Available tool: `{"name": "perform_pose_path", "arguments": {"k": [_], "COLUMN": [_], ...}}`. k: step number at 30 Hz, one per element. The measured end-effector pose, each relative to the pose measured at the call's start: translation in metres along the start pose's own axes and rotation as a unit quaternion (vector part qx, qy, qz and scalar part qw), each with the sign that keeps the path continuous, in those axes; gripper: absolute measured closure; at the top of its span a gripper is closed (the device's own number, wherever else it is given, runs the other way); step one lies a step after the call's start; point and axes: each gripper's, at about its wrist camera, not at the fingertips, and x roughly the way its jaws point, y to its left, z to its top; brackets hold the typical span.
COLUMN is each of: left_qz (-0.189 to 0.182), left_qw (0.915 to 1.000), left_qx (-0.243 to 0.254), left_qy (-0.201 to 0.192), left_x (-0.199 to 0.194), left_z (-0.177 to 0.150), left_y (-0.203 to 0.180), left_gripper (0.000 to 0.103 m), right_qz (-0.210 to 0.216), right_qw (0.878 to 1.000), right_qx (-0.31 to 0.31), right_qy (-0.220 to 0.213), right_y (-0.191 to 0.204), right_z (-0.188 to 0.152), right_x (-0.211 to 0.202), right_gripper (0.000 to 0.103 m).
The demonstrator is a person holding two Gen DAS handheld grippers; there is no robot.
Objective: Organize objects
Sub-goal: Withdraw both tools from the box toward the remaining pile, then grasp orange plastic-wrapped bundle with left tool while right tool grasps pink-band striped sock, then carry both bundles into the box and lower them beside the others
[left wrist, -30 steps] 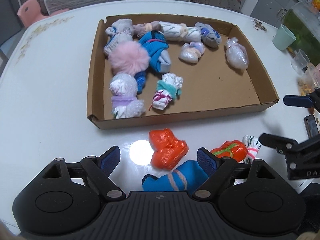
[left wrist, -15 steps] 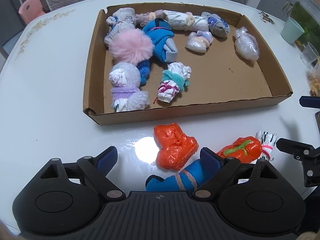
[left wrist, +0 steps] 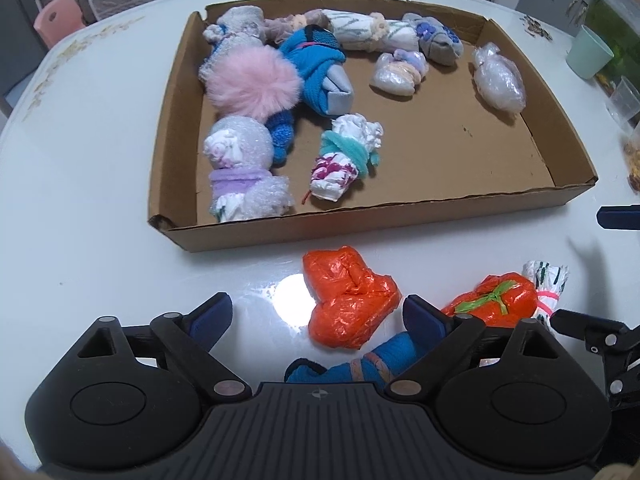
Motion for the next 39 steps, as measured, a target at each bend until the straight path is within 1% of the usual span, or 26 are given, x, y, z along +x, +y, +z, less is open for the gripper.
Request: {"name": "perform_pose_path", "arguments": {"k": [3,5,7,8,9,10,11,13,16,20,21,22,24,29,32,33,39], "left_qz": [0.003,-0.003,0.003,0.002,-0.002,-0.002,-0.005,-0.008,-0.009,-0.006,-0.008,-0.008,-0.004,0.004,0.002,0.000,0.000], "left_qw": [0.9999,0.9999,0.9996,0.9993,0.9991,0.9990,0.9990,0.9989,0.9991,0.9993,0.9994,0.9993,0.9992,0.9983,0.9979,0.9979,0.9984], "left_qx": [0.011,0.015,0.027,0.036,0.040,0.042,0.041,0.045,0.039,0.029,0.028,0.029,0.033,0.051,0.055,0.055,0.043], "left_qy": [-0.006,-0.002,-0.008,-0.011,-0.014,-0.016,-0.014,-0.015,-0.016,-0.021,-0.021,-0.021,-0.023,-0.029,-0.034,-0.034,-0.035], "left_x": [0.004,0.007,0.007,0.006,0.005,0.003,0.002,0.002,0.000,-0.005,-0.005,-0.006,-0.006,-0.011,-0.014,-0.015,-0.017], "left_z": [0.001,0.001,0.001,0.001,0.000,0.001,0.001,0.000,-0.001,0.001,0.001,0.001,0.001,-0.002,-0.002,-0.002,-0.004], "left_y": [-0.003,-0.003,-0.006,-0.008,-0.008,-0.009,-0.008,-0.007,-0.002,0.005,0.006,0.006,0.006,0.006,0.007,0.009,0.021], "left_gripper": [0.017,0.027,0.031,0.037,0.042,0.052,0.052,0.052,0.053,0.053,0.053,0.053,0.053,0.053,0.054,0.054,0.054], "right_qz": [0.004,0.008,0.017,0.022,0.026,0.031,0.038,0.047,0.055,0.054,0.053,0.051,0.048,0.041,0.042,0.051,0.058], "right_qw": [1.000,1.000,1.000,1.000,0.999,0.999,0.999,0.999,0.998,0.998,0.998,0.999,0.999,0.998,0.997,0.996,0.997], "right_qx": [-0.009,-0.016,-0.020,-0.020,-0.018,-0.013,-0.008,-0.001,0.009,0.010,0.008,0.003,-0.009,-0.047,-0.070,-0.067,-0.054], "right_qy": [0.006,0.011,0.009,0.008,0.007,0.009,0.011,0.011,0.011,0.012,0.011,0.009,0.007,0.002,0.001,0.005,0.008], "right_y": [0.003,0.005,0.007,0.007,0.006,0.004,0.003,0.000,-0.001,-0.001,0.000,0.002,0.005,0.014,0.019,0.019,0.021], "right_z": [-0.001,-0.002,-0.002,-0.002,-0.002,-0.003,-0.003,-0.003,-0.005,-0.004,-0.004,-0.004,-0.003,-0.006,-0.007,-0.007,-0.004], "right_x": [0.004,0.008,0.010,0.011,0.011,0.012,0.013,0.012,0.010,0.010,0.010,0.011,0.011,0.012,0.013,0.014,0.014], "right_gripper": [0.009,0.010,0.012,0.014,0.017,0.018,0.019,0.029,0.035,0.035,0.033,0.030,0.029,0.029,0.037,0.045,0.047]}}
